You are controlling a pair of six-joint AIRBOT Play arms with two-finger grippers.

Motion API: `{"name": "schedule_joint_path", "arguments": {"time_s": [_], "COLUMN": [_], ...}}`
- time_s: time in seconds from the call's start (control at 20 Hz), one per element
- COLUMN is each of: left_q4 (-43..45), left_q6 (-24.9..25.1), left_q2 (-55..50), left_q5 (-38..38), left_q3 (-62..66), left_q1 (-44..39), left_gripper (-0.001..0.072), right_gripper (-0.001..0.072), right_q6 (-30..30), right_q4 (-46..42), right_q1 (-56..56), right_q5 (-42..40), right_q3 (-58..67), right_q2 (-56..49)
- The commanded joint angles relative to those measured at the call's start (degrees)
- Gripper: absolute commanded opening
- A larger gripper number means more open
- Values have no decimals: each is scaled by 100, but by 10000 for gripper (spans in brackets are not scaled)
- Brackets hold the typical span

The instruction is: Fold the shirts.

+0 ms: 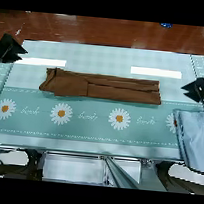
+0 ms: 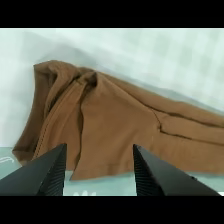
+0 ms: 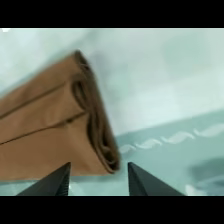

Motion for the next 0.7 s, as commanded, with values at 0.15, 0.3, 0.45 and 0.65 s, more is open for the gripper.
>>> {"name": "schedule_joint_path", "arguments": {"time_s": [0.15,0.3,0.45,0.65], "left_q4": [127,127,125,122], "left_q6": [680,699,697,695], "left_q2": [3040,3161,3005,2957], "left_q5": [2929,3012,3099,3204], "left_q3": [-4113,-4653,-4673,-4669], "left_q1": [-1364,-2037,-2411,-2457], "left_gripper": [507,507,507,507], "right_gripper": [417,418,418,418], "right_q6": [-199,-262,-142,144], "right_q4": [332,514,514,520], "right_q1": [518,951,1311,1700], "right_q5": [-769,-885,-1069,-1222], "right_q3": [-1047,-857,-507,-76], "right_q2": [-39,-455,-898,-1530]}}
